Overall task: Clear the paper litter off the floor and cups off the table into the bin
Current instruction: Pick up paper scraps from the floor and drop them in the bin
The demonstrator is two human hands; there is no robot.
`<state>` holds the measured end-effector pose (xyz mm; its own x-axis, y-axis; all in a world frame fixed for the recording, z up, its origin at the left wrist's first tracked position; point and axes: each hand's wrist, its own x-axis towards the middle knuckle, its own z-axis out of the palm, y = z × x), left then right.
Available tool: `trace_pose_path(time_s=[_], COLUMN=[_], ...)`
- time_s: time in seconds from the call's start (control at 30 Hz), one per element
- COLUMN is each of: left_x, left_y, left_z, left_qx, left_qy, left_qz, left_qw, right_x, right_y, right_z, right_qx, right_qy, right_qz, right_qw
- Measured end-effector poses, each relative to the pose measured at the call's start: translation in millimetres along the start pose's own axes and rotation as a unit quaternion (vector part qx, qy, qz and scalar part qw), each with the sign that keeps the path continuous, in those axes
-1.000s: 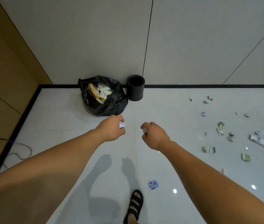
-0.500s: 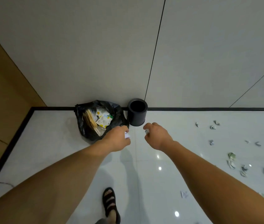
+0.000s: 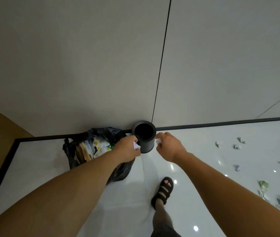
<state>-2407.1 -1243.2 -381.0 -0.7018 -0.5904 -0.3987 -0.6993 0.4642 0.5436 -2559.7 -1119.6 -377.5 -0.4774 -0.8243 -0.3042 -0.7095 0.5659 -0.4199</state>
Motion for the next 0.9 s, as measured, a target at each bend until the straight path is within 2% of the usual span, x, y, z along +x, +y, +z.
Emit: trace_pose_path(time_s=[0.2, 0.37, 0.53, 0.7, 0.9], left_x=[150, 253, 376, 462, 522], left_y=[26, 16, -42, -97, -160], left_z=[2, 13, 62, 118, 182], left_qx=[-0.044, -0.055, -0.088, -0.108, -0.127], left_qy=[-0.014, -0.03, -0.045, -0.07, -0.093], left_qz=[-0.049, -0.094, -0.132, -0.125, -0.148], left_qw=[0.998, 0.994, 0.986, 0.984, 0.976], right_x=[153, 249, 356, 432, 481], right_y=[58, 98, 132, 158, 196], right_z=[-22, 0, 77, 157, 242], right_qx=[0.027, 0.051, 0.082, 0.096, 0.123], right_qy=[-0.029, -0.075, -0.131, -0.153, -0.153], right_qz=[0.008, 0.04, 0.076, 0.102, 0.127], right_qw=[0.999, 0.995, 0.985, 0.978, 0.972])
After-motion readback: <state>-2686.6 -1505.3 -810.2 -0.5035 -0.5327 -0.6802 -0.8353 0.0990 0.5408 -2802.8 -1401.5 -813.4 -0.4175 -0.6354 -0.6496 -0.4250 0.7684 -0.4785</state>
